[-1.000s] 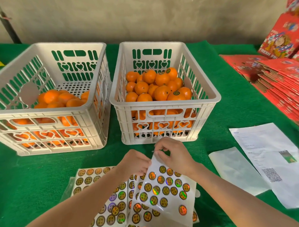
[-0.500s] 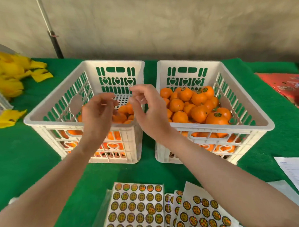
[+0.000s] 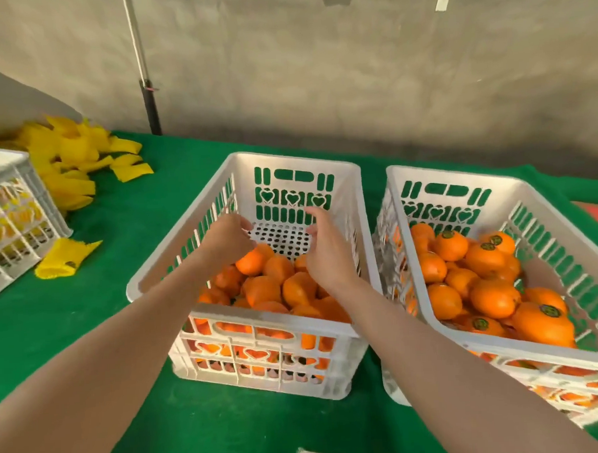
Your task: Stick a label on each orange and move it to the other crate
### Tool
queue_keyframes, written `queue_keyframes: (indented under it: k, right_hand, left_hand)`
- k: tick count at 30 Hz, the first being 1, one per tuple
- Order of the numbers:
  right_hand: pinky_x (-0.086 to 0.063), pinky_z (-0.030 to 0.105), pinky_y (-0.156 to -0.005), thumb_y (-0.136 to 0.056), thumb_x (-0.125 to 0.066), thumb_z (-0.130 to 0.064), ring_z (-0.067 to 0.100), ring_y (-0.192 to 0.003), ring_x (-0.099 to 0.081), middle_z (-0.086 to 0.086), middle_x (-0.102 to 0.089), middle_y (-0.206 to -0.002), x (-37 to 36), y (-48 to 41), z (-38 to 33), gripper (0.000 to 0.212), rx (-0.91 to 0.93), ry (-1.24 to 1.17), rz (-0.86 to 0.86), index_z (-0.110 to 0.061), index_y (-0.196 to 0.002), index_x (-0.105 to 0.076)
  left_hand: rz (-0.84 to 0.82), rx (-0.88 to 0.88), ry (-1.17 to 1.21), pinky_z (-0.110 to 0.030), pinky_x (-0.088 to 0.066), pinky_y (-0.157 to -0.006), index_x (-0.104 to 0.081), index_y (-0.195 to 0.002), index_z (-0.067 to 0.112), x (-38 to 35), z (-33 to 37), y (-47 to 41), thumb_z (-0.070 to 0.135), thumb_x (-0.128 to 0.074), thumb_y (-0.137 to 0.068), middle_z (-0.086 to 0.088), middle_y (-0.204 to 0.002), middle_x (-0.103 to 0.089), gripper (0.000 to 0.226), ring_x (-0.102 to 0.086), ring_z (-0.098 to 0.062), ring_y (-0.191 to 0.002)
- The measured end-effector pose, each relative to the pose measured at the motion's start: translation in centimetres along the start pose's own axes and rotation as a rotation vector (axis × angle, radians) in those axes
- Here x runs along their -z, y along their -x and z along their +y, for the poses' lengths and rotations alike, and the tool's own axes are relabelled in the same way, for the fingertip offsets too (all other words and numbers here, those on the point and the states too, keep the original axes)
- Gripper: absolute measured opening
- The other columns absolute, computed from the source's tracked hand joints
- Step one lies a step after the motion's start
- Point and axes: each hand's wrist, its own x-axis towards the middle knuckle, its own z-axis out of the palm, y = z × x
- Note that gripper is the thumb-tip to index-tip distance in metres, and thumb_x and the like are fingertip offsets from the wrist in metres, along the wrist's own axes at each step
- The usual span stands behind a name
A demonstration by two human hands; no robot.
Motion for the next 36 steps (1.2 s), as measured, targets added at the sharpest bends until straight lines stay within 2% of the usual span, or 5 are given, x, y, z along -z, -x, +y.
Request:
queue_keyframes:
  k: [8, 15, 21, 26, 36]
  right_hand:
    - [-0.048, 0.024, -0.084, -0.086, -0.055, 0.005, 0.015, -0.105, -0.057, 0.004, -0.059, -0.120, -0.4, 0.1, 0.5, 0.065, -0.008, 0.079, -0.027, -0.022, -0.141, -0.033]
    - [-0.052, 0.028, -0.078, -0.088, -0.054, 0.002, 0.011, -0.089, -0.056, -0.003, -0.058, -0.103, 0.2, 0.4, 0.2, 0.065, -0.037, 0.065, -0.042, -0.025, -0.141, -0.029]
    - [-0.047, 0.013, -0.068, -0.086, -0.061, -0.002, 0.002, -0.091, -0.054, -0.008, -0.051, -0.115, 0.7, 0.3, -0.6, 0.079, -0.099, -0.143, 0.010, -0.036, -0.143, -0.019]
    - [-0.051, 0.016, -0.074, -0.082, -0.072, -0.011, 0.007, -0.111, -0.054, -0.004, -0.052, -0.127, 2.6, 0.7, -2.0, 0.087, -0.173, -0.578, 0.023, -0.045, -0.139, -0.017]
    - [-0.052, 0.016, -0.075, -0.074, -0.080, -0.021, 0.003, -0.098, -0.058, -0.009, -0.054, -0.114, 10.3, 6.6, -4.1, 0.082, -0.044, -0.591, 0.183, -0.048, -0.129, -0.024]
  left_hand:
    - [-0.483, -0.060, -0.614, -0.034, -0.049, -0.084, -0.034, -0.139, 0.015, -4.1, -1.9, -5.0, 0.013, -0.056, -0.090, -0.013, -0.132, -0.048, 0.054, -0.054, -0.027, -0.113]
    - [-0.304, -0.033, -0.460, -0.030, -0.053, -0.073, -0.031, -0.133, 0.013, -4.6, -2.5, -4.9, 0.012, -0.066, -0.082, -0.014, -0.113, -0.054, 0.062, -0.058, -0.028, -0.099]
    - [-0.061, 0.066, 0.357, -0.036, -0.051, -0.084, -0.035, -0.131, 0.015, -0.3, -0.3, -3.7, -0.008, -0.077, -0.067, 0.001, -0.114, -0.043, 0.081, -0.050, -0.025, -0.107]
    - [-0.039, -0.206, 0.513, -0.040, -0.052, -0.085, -0.042, -0.115, 0.032, 1.7, 2.5, 1.5, -0.012, -0.079, -0.064, 0.003, -0.130, -0.042, 0.076, -0.051, -0.025, -0.112]
    - [-0.640, -0.187, 1.380, -0.058, -0.042, -0.100, -0.049, -0.131, 0.030, -0.1, 9.5, 10.0, 0.004, -0.068, -0.072, -0.020, -0.138, -0.044, 0.068, -0.051, -0.044, -0.121]
